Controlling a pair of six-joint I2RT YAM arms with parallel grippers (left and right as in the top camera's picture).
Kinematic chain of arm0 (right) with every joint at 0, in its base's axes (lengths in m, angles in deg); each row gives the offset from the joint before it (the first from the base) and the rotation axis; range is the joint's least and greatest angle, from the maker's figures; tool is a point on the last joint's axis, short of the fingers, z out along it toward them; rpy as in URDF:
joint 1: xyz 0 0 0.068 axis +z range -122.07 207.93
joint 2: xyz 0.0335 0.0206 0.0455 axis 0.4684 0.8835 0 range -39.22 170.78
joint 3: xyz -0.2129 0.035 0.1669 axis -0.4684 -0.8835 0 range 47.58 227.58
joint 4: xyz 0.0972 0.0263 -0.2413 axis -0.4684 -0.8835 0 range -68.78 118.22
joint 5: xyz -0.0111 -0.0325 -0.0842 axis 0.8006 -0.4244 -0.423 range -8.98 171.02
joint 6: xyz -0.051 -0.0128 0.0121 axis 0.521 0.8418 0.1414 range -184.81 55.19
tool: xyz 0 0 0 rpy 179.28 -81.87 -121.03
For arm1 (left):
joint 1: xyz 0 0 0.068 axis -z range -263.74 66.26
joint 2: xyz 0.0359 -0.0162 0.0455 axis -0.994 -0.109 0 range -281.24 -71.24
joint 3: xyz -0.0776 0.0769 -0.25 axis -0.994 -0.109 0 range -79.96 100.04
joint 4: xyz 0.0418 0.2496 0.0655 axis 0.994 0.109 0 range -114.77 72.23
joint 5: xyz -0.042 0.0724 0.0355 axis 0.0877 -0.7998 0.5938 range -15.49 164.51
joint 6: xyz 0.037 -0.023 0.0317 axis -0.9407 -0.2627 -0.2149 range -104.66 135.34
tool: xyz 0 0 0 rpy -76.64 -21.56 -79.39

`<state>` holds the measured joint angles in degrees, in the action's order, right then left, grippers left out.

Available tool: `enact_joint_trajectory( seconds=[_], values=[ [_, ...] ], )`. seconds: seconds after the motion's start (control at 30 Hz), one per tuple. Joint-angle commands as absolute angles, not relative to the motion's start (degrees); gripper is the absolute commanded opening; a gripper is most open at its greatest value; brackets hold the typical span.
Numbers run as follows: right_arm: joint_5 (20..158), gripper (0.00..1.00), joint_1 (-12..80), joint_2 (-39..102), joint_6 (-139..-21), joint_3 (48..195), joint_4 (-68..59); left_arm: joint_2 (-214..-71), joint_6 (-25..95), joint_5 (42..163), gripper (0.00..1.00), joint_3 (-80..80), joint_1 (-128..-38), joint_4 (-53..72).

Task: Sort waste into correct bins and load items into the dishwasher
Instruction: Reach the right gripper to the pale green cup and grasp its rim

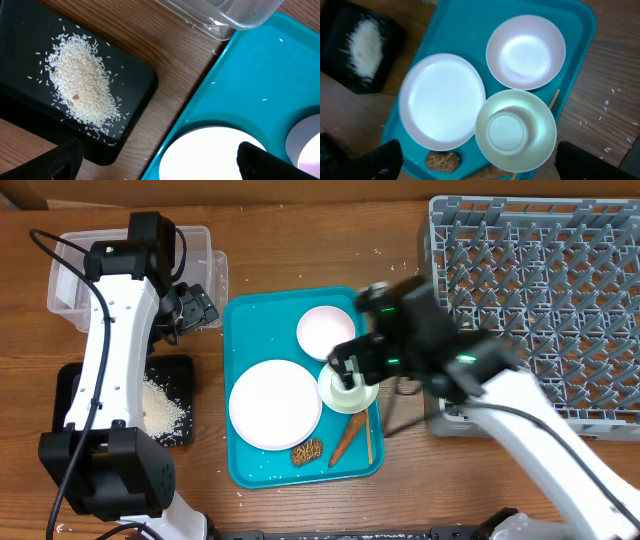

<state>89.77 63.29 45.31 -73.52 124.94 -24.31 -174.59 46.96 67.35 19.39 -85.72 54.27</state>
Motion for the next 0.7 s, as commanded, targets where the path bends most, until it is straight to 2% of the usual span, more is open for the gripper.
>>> enact_joint_trajectory(
  seconds=[0.0, 0.37, 0.67],
  values=[
    [81.07, 1.0, 64.9, 50.79, -72.27, 126.41, -24.64, -174.3, 47.94, 66.61, 1.0, 19.04, -85.61, 54.25],
    [97.21, 1.0, 64.9, 57.37, -72.23, 126.25, -25.47, -174.3, 47.94, 66.61, 1.0, 19.04, -85.61, 54.25],
    [88.22, 1.0, 64.95, 62.2, -72.08, 125.03, -27.94, -174.3, 47.94, 66.61, 1.0, 19.04, -85.61, 54.25]
  ],
)
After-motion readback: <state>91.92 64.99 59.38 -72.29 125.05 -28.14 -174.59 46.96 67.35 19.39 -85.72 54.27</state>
